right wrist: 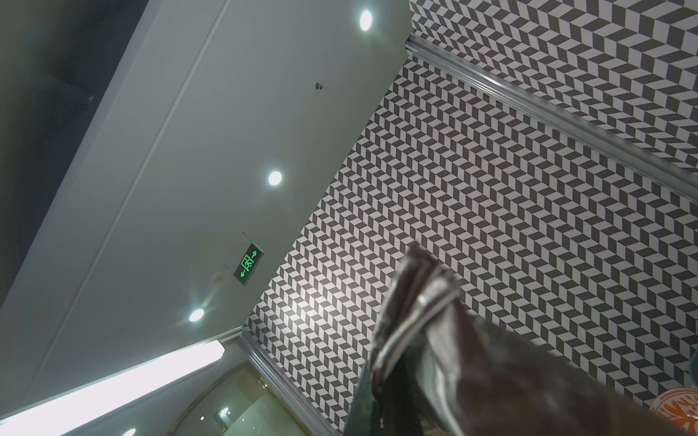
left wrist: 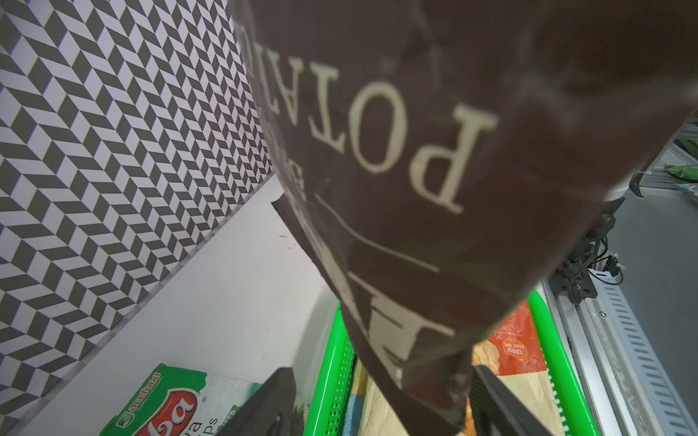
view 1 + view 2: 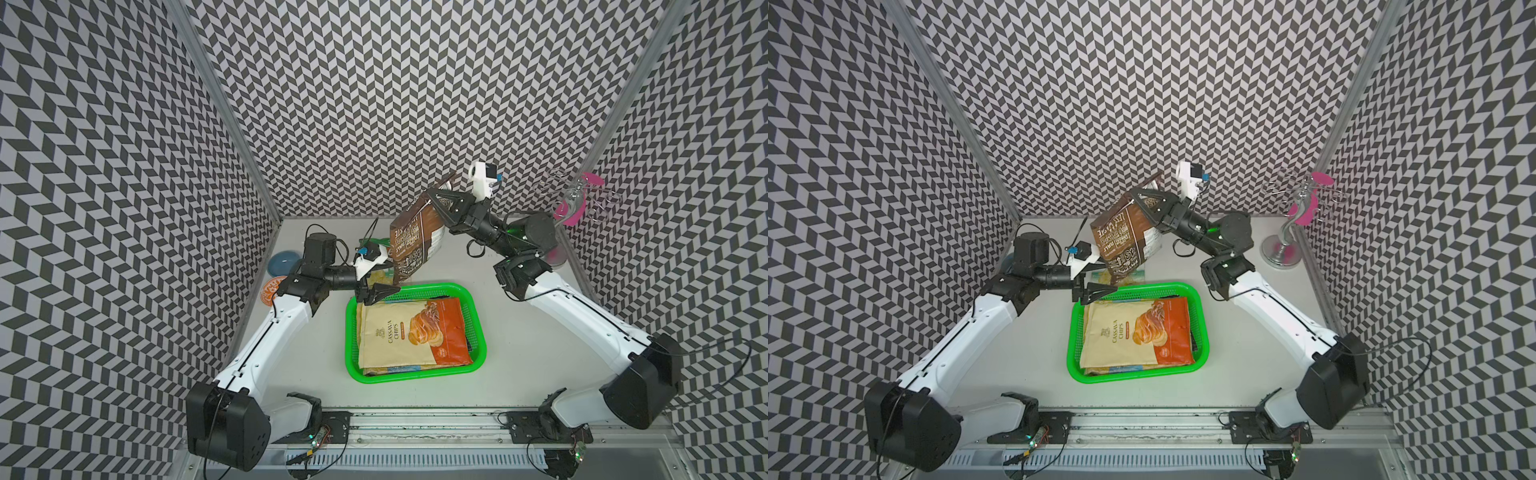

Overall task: Put the potato chips into the basket
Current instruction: Pick up the potato chip from the center of the board.

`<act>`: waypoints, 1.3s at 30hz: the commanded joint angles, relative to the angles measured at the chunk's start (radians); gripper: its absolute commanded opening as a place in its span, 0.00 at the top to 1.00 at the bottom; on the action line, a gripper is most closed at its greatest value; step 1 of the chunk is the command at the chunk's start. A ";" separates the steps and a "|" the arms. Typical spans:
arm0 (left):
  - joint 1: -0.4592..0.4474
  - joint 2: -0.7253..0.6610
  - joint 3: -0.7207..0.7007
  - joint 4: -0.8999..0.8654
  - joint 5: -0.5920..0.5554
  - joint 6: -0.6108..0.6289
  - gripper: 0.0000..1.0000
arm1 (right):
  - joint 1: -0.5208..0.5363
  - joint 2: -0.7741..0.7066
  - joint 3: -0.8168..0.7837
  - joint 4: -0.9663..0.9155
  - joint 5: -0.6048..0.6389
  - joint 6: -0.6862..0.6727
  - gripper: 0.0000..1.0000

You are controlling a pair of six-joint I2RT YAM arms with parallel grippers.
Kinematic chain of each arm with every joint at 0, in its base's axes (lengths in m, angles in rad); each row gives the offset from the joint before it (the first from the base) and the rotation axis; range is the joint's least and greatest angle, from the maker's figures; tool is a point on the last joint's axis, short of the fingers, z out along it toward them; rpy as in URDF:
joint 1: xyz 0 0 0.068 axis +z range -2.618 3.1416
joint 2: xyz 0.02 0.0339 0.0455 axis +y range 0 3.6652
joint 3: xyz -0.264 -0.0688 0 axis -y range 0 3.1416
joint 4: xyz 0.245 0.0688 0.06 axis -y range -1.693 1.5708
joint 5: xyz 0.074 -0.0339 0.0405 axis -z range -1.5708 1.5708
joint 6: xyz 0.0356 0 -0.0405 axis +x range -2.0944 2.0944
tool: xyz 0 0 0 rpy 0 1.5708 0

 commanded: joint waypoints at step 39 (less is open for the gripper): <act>0.087 0.013 0.403 -0.690 -0.390 0.382 1.00 | -0.119 -0.205 -0.386 -0.234 -0.070 -0.235 1.00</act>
